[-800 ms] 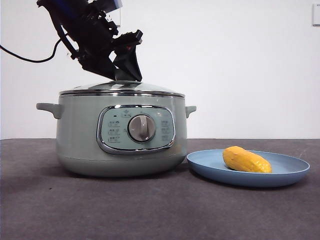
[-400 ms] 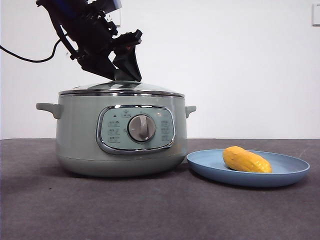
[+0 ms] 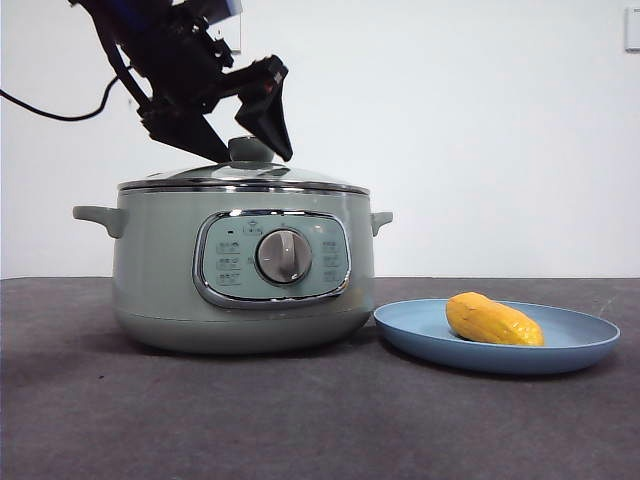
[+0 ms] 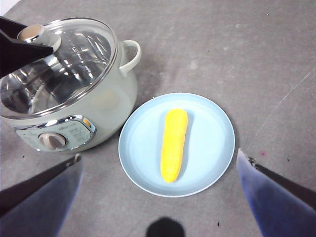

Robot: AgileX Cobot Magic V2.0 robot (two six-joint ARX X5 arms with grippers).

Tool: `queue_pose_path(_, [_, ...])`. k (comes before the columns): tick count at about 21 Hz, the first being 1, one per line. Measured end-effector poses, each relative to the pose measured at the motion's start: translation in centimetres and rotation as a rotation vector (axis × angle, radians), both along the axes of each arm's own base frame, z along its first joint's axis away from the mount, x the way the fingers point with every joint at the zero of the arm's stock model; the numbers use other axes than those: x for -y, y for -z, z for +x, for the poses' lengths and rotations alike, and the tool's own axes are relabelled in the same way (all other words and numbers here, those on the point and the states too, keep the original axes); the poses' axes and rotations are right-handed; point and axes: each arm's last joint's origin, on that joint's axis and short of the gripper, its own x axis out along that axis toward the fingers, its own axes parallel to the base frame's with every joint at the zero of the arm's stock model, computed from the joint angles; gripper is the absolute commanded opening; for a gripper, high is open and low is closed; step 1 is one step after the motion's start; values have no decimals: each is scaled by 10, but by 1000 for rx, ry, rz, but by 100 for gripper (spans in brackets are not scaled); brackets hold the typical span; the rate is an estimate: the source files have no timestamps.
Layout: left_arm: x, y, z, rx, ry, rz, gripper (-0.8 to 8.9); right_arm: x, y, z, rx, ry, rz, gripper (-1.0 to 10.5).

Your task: Take the corn out from the steamer,put the corn on the plate,close the lid

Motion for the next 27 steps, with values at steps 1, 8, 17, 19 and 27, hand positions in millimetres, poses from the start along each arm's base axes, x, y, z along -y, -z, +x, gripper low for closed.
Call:
queue_pose_path(1, [-1,-3,-2,7,0,-3,538,0,0,0,-3,0,-1,567])
queue_pose_path(8, [-15,-45,-32,78,2,-34,537,0,1,0,-5,-4,-9,567])
queue_pose_path(17, [-49,-85,-105,-16,53,-35,530,-2,2,-3,-22,-121,1,564])
queue_pose_path(19, [-57,-91,-123,-48,71,-44,530,-3,4,-4,-42,-149,-6,563])
queue_pose_path(27, [-80,-95,-175,-193,97,-19,530,-2,14,-13,-165,-243,-39,563])
